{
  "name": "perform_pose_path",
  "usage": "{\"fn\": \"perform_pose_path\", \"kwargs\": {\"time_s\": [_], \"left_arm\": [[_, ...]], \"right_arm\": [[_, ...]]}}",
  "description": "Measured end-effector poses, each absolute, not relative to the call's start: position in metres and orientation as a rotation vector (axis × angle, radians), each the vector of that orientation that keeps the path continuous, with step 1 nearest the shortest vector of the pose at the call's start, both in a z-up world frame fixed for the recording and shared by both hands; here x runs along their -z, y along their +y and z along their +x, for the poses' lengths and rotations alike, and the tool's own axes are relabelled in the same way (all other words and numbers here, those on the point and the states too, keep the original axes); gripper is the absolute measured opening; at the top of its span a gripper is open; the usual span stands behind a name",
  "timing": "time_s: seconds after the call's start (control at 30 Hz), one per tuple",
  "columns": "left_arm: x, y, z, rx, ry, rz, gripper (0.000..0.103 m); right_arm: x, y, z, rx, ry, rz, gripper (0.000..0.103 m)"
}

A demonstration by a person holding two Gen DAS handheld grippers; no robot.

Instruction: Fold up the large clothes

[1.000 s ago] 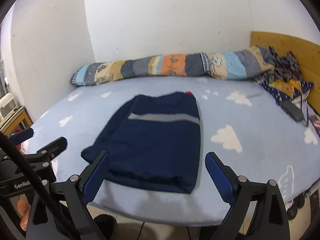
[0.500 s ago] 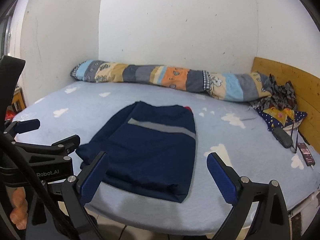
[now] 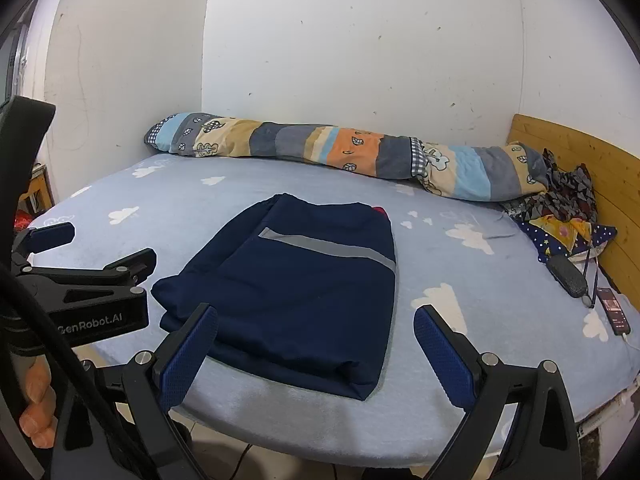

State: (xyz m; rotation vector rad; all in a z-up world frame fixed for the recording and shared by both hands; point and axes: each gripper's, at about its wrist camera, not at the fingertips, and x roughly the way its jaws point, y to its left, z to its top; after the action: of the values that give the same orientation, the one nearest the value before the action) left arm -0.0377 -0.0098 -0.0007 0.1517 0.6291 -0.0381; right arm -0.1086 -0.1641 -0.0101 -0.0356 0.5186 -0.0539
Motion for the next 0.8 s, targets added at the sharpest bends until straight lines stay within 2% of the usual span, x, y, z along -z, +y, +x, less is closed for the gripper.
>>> {"fn": "perform_pose_path", "kwargs": {"time_s": [0.8], "left_arm": [[-0.006, -0.012, -0.049, 0.071, 0.585, 0.176, 0.103]], "right_arm": [[0.013, -0.166, -0.110, 0.061, 0.532, -0.041, 0.100]]}}
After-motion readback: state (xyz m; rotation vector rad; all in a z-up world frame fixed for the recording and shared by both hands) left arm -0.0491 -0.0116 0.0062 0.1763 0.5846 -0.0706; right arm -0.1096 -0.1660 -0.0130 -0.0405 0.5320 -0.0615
